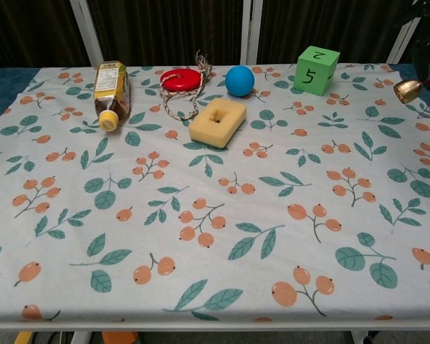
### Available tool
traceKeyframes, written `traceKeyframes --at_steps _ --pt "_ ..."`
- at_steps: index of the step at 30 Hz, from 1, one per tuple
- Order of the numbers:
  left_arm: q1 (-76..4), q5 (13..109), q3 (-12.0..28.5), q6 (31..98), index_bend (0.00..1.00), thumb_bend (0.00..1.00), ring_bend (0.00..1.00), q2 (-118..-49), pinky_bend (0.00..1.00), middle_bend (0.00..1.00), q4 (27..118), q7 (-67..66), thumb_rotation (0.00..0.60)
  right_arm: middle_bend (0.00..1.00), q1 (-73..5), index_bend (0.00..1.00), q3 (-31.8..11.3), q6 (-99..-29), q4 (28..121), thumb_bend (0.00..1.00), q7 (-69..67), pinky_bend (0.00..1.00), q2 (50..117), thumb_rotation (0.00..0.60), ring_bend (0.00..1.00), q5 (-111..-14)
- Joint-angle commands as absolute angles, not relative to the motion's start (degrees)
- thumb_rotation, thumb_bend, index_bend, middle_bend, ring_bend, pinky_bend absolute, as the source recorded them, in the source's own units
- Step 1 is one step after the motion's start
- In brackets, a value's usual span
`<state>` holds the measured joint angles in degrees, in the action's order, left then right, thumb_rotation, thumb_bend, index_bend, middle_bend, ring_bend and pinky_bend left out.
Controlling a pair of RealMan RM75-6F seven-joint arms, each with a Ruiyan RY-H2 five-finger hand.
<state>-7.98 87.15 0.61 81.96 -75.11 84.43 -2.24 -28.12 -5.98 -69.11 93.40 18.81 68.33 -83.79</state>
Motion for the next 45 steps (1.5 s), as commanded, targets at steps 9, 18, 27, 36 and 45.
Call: traceKeyframes --at_steps 9,18,27,36,45 --pt "-8.1 87.4 0.5 81.9 0.0 0.0 0.0 -75.1 0.01 0.0 84.4 -2.2 0.6 0.15 -27.2 0.81 -5.1 -66.0 91.0 0.36 23.9 0.0 71.1 0.6 0.0 -80.4" --pt "-8.0 87.3 0.4 81.9 0.0 0.0 0.0 -75.2 0.01 0.0 84.3 -2.1 0.6 0.15 -28.5 0.81 -3.4 -61.8 87.3 0.36 22.9 0.0 73.8 0.6 0.0 -80.3" --pt "-7.9 87.3 0.3 82.0 0.0 0.0 0.0 -75.4 0.01 0.0 83.6 -1.4 0.6 0.15 -29.3 0.81 -2.9 -58.9 84.0 0.36 21.9 0.0 76.7 0.6 0.0 -78.9" --pt "-7.8 87.3 0.2 81.9 0.0 0.0 0.0 -75.4 0.01 0.0 83.3 -1.1 0.6 0.15 -29.7 0.8 -2.4 -57.5 82.0 0.36 21.5 0.0 78.3 0.6 0.0 -78.2" --pt "-7.7 87.3 0.3 82.1 0.0 0.0 0.0 -75.4 0.01 0.0 83.4 -1.2 0.6 0.08 -29.8 0.28 -2.4 -55.9 82.8 0.22 22.0 0.0 77.5 0.6 0.0 -76.0"
